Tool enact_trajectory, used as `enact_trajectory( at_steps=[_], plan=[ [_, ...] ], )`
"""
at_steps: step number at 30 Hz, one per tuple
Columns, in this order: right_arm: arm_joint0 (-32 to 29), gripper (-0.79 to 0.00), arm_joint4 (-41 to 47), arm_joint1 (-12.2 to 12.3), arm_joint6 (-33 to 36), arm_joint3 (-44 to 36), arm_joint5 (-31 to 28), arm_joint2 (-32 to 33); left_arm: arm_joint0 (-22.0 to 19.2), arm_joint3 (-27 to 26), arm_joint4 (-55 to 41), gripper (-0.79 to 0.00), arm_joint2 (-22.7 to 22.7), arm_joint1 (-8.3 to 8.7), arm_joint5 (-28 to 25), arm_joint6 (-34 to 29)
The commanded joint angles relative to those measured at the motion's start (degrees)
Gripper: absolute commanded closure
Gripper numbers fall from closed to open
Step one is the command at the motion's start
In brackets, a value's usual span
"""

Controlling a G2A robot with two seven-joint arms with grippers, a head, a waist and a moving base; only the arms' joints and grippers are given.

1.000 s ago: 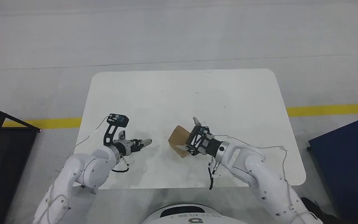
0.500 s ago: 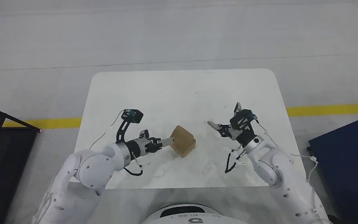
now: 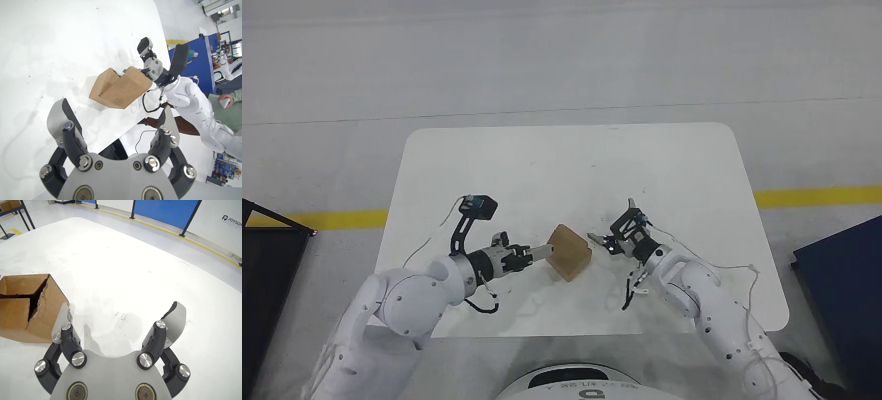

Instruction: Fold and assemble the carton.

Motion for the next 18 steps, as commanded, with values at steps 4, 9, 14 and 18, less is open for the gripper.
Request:
enact_trajectory(
  at_steps=[4, 9, 14, 18],
  plan=[
    [0.13, -0.785, -1.56, -0.37, -0.04, 0.1, 0.05, -2.08, -0.49, -1.05, -3.22, -0.785, 1.79, -0.35, 4.44, 0.96],
    [-1.76, -0.785, -3.44, -0.29, -0.28, -1.48, 0.8, -2.47, -0.97, -2.43, -3.15, -0.785, 3.69, -0.71, 15.21, 1.84],
    [-4.38, -0.785, -5.18, 0.12, -0.38, -4.16, -0.9, -2.25, -1.78, -2.76, -2.99, -0.785, 5.12, -0.84, 18.52, 2.31],
    [-5.93, -0.785, -6.92, 0.35, -0.22, -5.76, -2.31, -2.69, -1.78, -2.76, -2.99, -0.785, 5.12, -0.84, 18.52, 2.31]
  ],
)
